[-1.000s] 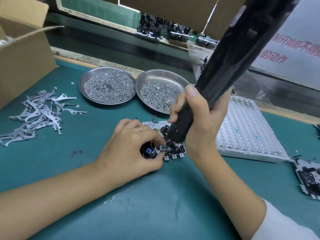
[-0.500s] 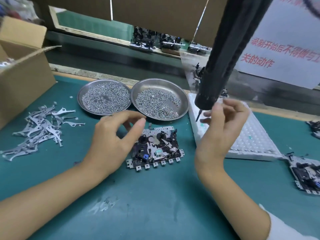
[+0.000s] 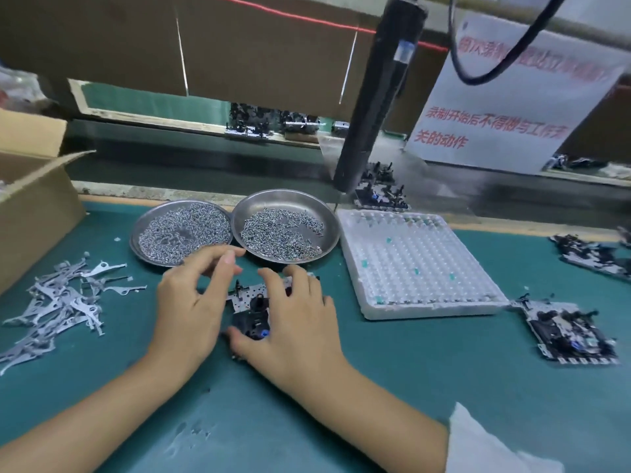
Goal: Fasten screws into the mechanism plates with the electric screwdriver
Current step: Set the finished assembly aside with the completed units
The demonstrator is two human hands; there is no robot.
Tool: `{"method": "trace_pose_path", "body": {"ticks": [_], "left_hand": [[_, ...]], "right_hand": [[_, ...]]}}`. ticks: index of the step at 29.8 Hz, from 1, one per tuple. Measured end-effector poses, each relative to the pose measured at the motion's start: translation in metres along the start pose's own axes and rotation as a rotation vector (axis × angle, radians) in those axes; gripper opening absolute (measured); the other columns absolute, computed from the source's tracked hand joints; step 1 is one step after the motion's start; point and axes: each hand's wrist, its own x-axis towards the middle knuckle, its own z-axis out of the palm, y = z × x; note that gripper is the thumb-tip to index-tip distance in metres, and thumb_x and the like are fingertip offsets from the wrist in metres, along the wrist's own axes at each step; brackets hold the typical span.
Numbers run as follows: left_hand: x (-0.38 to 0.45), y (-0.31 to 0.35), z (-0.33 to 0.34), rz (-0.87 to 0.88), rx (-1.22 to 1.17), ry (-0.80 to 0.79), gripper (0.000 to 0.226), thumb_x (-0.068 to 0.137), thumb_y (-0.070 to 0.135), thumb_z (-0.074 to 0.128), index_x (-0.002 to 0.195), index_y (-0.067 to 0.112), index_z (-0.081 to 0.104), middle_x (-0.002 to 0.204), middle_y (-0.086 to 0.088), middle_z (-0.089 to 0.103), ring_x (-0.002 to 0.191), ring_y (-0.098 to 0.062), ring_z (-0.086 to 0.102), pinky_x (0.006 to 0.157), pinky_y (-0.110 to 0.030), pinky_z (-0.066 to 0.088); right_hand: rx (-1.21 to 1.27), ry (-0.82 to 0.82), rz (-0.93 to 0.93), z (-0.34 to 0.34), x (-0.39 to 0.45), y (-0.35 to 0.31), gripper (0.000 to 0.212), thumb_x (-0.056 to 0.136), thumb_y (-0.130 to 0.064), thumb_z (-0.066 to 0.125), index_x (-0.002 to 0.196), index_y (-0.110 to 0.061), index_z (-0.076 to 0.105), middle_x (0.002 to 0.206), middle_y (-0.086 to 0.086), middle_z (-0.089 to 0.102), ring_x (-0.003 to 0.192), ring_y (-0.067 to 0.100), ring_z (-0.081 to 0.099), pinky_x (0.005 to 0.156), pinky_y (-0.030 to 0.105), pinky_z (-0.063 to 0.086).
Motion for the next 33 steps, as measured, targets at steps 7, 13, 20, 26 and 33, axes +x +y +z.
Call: {"method": "trace_pose_path", "body": {"ticks": [7, 13, 20, 26, 33], "left_hand": [[-0.005, 0.004, -0.003, 0.029, 0.032, -0.033, 0.016, 0.087, 0.044, 0.045, 0.092, 0.041, 0.060, 0.087, 0.025, 0.065, 0.078, 0.009, 0.057, 0.072, -0.012, 0.040], [-0.007, 0.002, -0.001, 0.049, 0.094, -0.062, 0.024, 0.083, 0.055, 0.041, 0.088, 0.046, 0.062, 0.089, 0.024, 0.065, 0.083, -0.009, 0.059, 0.088, -0.035, 0.043], [-0.007, -0.005, 0.002, 0.073, 0.135, -0.068, 0.019, 0.085, 0.056, 0.040, 0.091, 0.057, 0.058, 0.090, 0.025, 0.064, 0.083, -0.012, 0.059, 0.078, -0.024, 0.043], [-0.005, -0.015, 0.002, 0.049, 0.111, -0.072, 0.024, 0.087, 0.059, 0.040, 0.096, 0.051, 0.061, 0.089, 0.022, 0.065, 0.086, -0.009, 0.059, 0.072, -0.026, 0.044], [-0.006, -0.012, 0.005, 0.058, 0.114, -0.078, 0.024, 0.085, 0.061, 0.041, 0.095, 0.051, 0.062, 0.089, 0.020, 0.066, 0.090, -0.019, 0.060, 0.079, -0.028, 0.046]], "right_hand": [[0.095, 0.096, -0.142, -0.036, -0.037, 0.018, 0.065, 0.062, -0.049, 0.068, 0.122, -0.029, 0.054, 0.126, -0.001, 0.046, 0.114, 0.021, 0.048, 0.092, 0.041, 0.041], [0.064, 0.360, -0.009, -0.094, -0.069, 0.098, 0.052, 0.060, -0.045, 0.072, 0.108, -0.024, 0.068, 0.112, -0.005, 0.057, 0.097, 0.013, 0.058, 0.078, 0.026, 0.048], [-0.113, 0.372, 0.440, -0.147, -0.073, 0.237, 0.049, 0.067, -0.033, 0.080, 0.114, -0.029, 0.063, 0.120, -0.005, 0.053, 0.107, 0.014, 0.048, 0.081, 0.030, 0.036], [-0.136, 0.207, 0.497, -0.143, -0.074, 0.275, 0.048, 0.076, -0.026, 0.075, 0.122, -0.028, 0.060, 0.128, 0.003, 0.050, 0.122, 0.023, 0.044, 0.109, 0.050, 0.023], [-0.005, 0.581, -0.152, -0.097, -0.052, 0.164, 0.017, 0.081, -0.011, 0.057, 0.085, 0.000, 0.069, 0.087, 0.012, 0.066, 0.081, 0.031, 0.063, 0.074, 0.040, 0.050]]}}
